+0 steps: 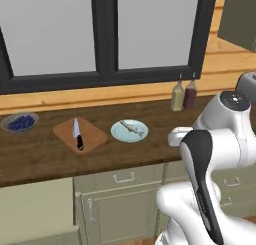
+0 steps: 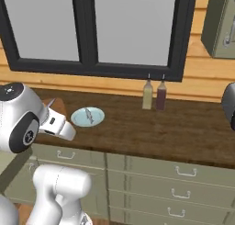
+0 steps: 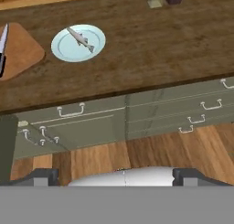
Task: Pick up the knife from the drawer and place it on the cutting board. Then place the meat from the plate to the cutting board.
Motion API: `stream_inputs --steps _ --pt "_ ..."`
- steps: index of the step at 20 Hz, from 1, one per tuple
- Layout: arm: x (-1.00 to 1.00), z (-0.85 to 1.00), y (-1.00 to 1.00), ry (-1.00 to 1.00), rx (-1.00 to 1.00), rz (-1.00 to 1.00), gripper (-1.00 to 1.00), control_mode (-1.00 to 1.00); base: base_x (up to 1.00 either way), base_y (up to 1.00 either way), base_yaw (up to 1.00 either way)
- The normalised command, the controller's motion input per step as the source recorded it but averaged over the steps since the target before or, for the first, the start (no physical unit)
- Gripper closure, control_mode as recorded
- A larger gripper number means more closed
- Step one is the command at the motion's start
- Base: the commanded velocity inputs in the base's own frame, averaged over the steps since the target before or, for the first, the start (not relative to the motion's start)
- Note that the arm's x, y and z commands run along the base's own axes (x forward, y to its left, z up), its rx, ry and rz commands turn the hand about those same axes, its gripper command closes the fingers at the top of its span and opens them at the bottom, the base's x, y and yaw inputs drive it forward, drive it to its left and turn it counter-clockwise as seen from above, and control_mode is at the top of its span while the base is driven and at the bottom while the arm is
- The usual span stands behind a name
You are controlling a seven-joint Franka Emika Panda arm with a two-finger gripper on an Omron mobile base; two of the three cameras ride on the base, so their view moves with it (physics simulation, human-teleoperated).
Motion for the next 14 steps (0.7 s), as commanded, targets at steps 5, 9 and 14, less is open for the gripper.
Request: stream_inputs --steps 5,9,14 --pt "0.0 0.0 0.0 0.0 0.0 0.0 -1.0 1.0 0.56 -0.39 0.01" --pt "0.0 0.0 0.0 0.0 0.0 0.0 -1.0 1.0 0.29 0.12 0.0" --pt "0.0 0.0 0.0 0.0 0.0 0.0 -1.0 1.0 0.29 0.37 0.0"
